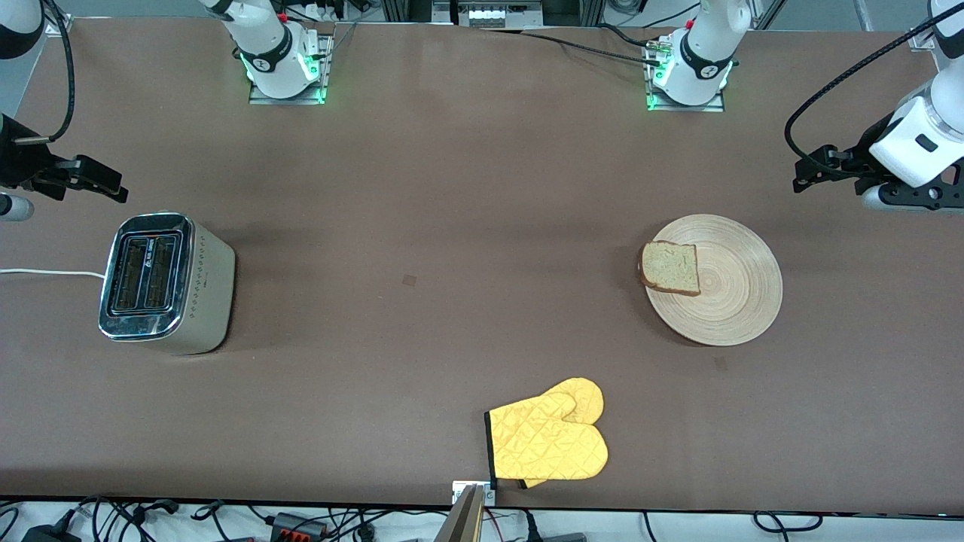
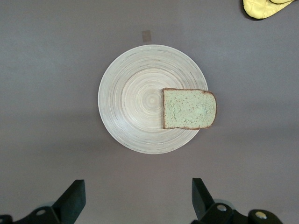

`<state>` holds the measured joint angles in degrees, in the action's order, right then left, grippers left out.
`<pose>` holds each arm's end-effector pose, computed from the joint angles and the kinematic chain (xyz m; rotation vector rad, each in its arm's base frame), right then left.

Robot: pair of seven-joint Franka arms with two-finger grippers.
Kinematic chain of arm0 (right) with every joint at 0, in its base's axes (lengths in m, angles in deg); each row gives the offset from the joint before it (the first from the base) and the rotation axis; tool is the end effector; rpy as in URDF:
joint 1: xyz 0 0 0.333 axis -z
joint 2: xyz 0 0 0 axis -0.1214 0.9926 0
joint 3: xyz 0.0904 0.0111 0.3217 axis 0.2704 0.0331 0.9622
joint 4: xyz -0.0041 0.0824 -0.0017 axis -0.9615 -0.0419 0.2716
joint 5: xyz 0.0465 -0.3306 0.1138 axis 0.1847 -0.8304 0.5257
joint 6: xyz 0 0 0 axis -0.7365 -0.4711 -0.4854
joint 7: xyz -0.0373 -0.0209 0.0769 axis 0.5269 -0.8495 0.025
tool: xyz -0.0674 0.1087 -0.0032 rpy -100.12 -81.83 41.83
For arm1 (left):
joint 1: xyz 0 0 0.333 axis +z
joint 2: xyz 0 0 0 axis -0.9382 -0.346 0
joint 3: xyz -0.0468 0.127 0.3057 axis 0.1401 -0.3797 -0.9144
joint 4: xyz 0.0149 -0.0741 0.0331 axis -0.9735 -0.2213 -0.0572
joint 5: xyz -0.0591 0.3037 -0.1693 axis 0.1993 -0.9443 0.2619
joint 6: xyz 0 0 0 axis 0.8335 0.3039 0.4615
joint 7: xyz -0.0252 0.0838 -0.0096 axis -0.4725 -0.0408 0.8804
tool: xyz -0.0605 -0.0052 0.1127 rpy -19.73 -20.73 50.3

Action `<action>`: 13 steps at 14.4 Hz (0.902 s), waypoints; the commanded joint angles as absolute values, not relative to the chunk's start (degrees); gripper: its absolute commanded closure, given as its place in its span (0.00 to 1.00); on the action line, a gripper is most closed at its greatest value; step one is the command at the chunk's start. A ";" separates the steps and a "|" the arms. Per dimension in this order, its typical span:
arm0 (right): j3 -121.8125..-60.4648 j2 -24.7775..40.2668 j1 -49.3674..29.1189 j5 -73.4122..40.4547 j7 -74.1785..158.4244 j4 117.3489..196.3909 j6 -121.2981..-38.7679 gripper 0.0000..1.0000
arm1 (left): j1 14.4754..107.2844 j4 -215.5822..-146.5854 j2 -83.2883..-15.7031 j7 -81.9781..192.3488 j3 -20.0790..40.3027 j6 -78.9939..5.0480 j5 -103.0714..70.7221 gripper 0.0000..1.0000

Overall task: Move plate and put bread in toaster
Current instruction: 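Move the left gripper down toward the wooden plate's rim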

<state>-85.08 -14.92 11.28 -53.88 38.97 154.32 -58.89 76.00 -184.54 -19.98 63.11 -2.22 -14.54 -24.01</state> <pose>0.5185 -0.0344 0.5733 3.1347 -0.0485 -0.0794 0.4887 -0.0010 0.5645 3.1245 -0.0264 -0.1266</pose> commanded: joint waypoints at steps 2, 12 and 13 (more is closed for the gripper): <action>-84.37 -15.28 12.07 -54.11 39.55 153.65 -58.02 0.00 | 75.64 -183.32 -20.53 62.69 -2.68 -14.12 -23.23 0.00; -84.37 -14.93 12.07 -54.12 39.55 153.38 -58.28 0.00 | 80.81 -179.56 -30.72 63.83 -3.55 -14.21 -20.79 0.00; -84.37 -14.93 12.07 -54.12 39.55 153.38 -58.28 0.00 | 83.61 -179.28 -32.12 64.44 -3.38 -14.20 -18.16 0.00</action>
<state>-85.08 -14.94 11.31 -53.88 38.97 154.25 -58.89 79.83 -183.21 -27.54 63.09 -3.55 -15.10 -22.10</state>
